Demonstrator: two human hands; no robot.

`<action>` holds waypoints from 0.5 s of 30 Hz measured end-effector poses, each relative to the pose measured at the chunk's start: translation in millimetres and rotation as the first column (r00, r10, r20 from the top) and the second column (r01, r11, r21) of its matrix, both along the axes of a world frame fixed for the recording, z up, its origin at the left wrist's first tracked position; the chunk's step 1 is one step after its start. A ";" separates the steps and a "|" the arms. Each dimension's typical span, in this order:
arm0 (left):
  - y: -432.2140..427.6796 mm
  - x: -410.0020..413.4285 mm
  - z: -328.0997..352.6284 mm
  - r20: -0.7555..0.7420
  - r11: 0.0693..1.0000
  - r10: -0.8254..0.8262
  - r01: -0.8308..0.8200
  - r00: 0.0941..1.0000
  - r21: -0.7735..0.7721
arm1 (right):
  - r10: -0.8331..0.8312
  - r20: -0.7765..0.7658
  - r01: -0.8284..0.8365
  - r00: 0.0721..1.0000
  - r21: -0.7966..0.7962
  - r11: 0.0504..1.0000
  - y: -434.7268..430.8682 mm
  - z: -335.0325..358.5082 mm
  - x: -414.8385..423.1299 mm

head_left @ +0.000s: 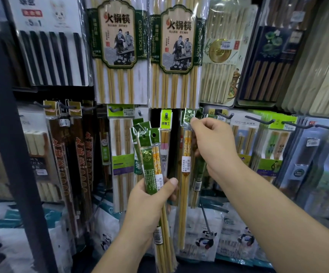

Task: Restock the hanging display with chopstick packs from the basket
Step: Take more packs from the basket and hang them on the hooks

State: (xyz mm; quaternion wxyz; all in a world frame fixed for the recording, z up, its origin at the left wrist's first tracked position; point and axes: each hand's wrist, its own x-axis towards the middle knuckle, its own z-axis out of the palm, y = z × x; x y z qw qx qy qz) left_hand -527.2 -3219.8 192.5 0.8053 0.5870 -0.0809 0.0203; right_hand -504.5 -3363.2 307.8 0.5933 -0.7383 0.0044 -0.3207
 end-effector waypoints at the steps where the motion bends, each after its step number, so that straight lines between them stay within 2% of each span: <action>1: 0.1 0.4 -0.4 0.000 1.000 0.002 -0.002 1.000 0.003 | -0.013 0.005 0.013 1.000 -0.010 1.000 0.1 -1.2 0.4; 7: 1.2 1.2 -0.1 0.019 1.000 -0.004 0.004 1.000 0.006 | -0.077 0.032 0.079 0.997 -0.082 0.994 -2.4 -7.5 2.8; 13: 0.0 0.5 -0.7 0.063 0.999 -0.038 0.038 0.997 -0.003 | -0.183 0.008 0.175 0.983 -0.348 0.921 -4.8 -11.0 0.0; 15: -0.2 0.5 -0.8 0.073 0.998 -0.062 0.062 0.995 -0.006 | -0.199 -0.015 0.178 0.980 -0.379 0.908 -5.1 -14.0 -2.8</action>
